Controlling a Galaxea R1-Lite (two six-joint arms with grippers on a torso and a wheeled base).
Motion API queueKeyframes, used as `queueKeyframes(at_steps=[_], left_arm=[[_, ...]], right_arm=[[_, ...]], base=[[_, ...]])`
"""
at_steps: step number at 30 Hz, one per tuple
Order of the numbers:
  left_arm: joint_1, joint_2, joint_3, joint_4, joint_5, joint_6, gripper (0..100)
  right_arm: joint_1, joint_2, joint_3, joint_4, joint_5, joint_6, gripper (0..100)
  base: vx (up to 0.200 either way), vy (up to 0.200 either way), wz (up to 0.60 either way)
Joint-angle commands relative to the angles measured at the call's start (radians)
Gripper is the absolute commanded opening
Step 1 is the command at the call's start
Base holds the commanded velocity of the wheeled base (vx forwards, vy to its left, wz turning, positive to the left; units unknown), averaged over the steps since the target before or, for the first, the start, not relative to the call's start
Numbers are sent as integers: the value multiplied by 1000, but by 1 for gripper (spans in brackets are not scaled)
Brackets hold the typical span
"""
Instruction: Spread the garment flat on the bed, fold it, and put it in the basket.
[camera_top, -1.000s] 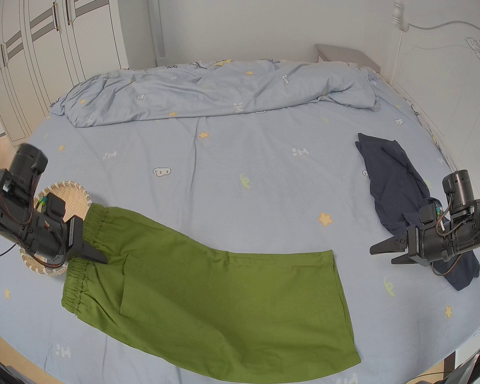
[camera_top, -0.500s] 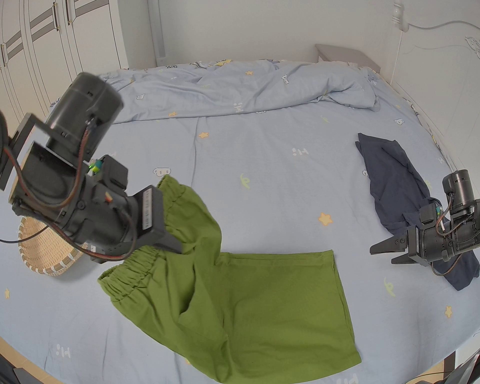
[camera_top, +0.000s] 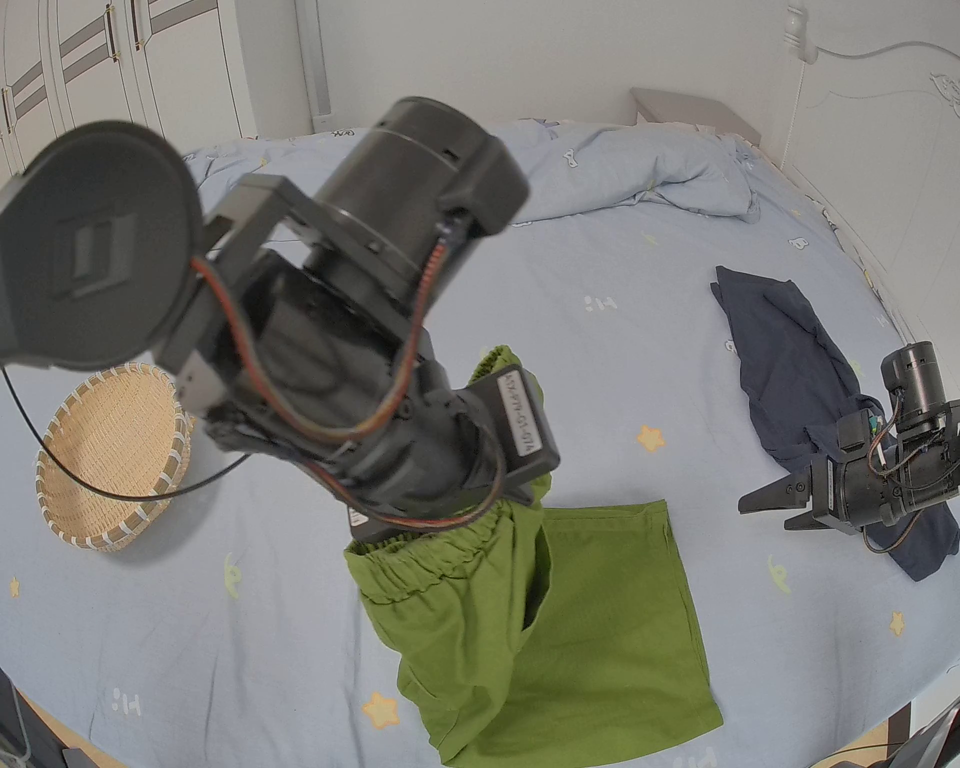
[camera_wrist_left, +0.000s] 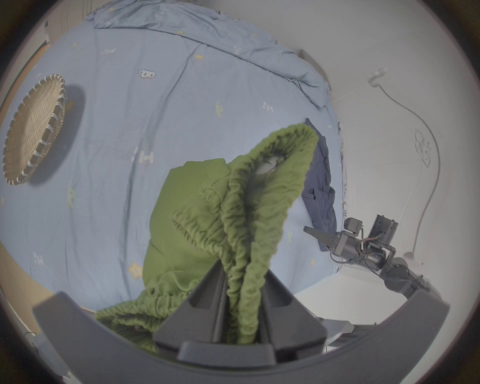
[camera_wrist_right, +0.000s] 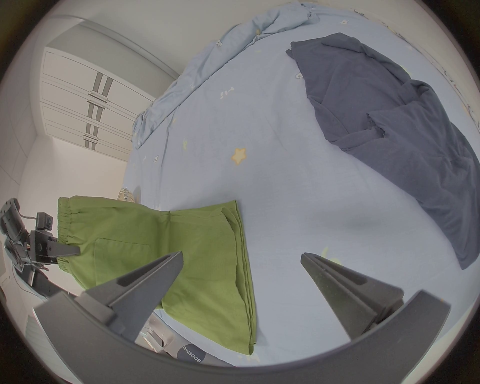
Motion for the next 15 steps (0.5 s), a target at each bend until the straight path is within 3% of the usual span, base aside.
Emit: queueKeyframes(at_steps=[1, 11, 12, 15], left_arm=[[-35, 122, -73, -1, 34, -28, 0], [-72, 185, -140, -2, 31, -66, 0], [-78, 190, -146, -2, 28, -66, 100], [-104, 202, -169, -10, 21, -87, 100]], right_arm=[[7, 1, 1, -4, -2, 1, 100], [3, -2, -1, -4, -2, 3, 100], [3, -2, -1, -4, -2, 1, 100], [3, -2, -1, -4, -2, 1, 100]], base=[[0, 0, 0], [0, 0, 0], [0, 0, 0], [0, 0, 0]])
